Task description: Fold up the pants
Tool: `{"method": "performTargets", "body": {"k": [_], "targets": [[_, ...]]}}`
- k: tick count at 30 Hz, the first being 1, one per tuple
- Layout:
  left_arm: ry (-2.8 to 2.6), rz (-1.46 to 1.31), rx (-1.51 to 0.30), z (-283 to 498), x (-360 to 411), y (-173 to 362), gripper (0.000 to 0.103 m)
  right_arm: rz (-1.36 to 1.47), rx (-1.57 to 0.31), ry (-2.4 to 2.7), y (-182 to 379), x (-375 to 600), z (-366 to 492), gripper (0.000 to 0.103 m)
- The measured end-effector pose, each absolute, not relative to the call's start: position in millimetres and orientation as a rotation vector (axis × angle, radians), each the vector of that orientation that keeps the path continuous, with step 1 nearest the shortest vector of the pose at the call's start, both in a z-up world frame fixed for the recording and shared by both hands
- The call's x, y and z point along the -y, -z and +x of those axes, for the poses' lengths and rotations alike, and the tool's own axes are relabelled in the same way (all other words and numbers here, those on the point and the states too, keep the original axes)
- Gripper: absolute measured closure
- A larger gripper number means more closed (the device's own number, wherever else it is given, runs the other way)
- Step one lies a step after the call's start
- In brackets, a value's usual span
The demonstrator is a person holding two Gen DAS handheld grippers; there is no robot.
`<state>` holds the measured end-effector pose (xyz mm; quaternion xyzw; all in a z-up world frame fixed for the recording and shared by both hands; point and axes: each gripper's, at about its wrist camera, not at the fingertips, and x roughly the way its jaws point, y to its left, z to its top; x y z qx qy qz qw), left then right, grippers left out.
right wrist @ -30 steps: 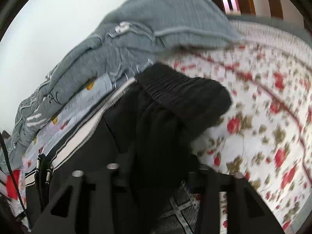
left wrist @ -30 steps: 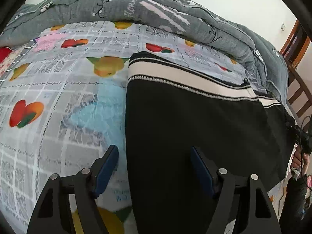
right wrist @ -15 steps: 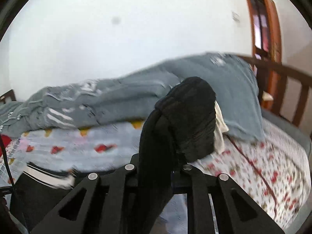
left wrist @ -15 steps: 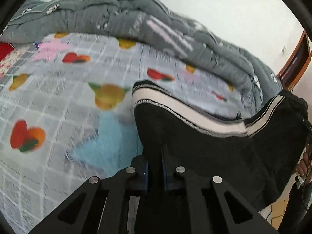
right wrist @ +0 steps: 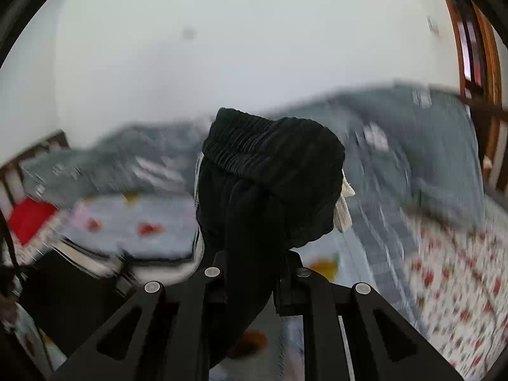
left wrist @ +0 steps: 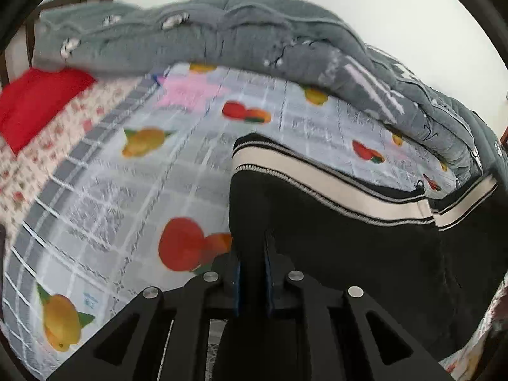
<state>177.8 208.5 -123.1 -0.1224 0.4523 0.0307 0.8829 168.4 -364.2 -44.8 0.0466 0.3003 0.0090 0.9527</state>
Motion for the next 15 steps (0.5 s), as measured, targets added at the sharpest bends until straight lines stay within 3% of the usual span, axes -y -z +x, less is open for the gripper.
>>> {"method": "performTargets", "body": {"k": [2,6,8,9,10,15], "targets": [[-0.101,-0.221,-0.966,175.9,-204.8,131.6,0.077,0.093,-0.707,0.051,83.7,382.5,176.0,0.089],[-0.178,-0.112,-0.967,169.3,-190.3,133.7,0.072,0.286,-0.879,0.029,125.2,423.5,176.5,0.084],[-0.175,-0.115,-0.952,161.0,-188.1,127.8,0.046,0.306,-0.885,0.024,130.1,428.8,164.7,0.074],[-0.169,-0.113,-0.934,153.5,-185.7,123.5,0.04,0.274,-0.89,0.05,129.8,427.7,157.6,0.062],[-0.164,-0.108,-0.911,144.9,-183.1,118.5,0.038,0.222,-0.892,0.079,128.1,424.9,148.7,0.053],[-0.08,-0.105,-0.866,117.0,-164.0,104.0,0.036,0.111,-0.849,0.103,114.1,416.1,105.1,0.051]]}}
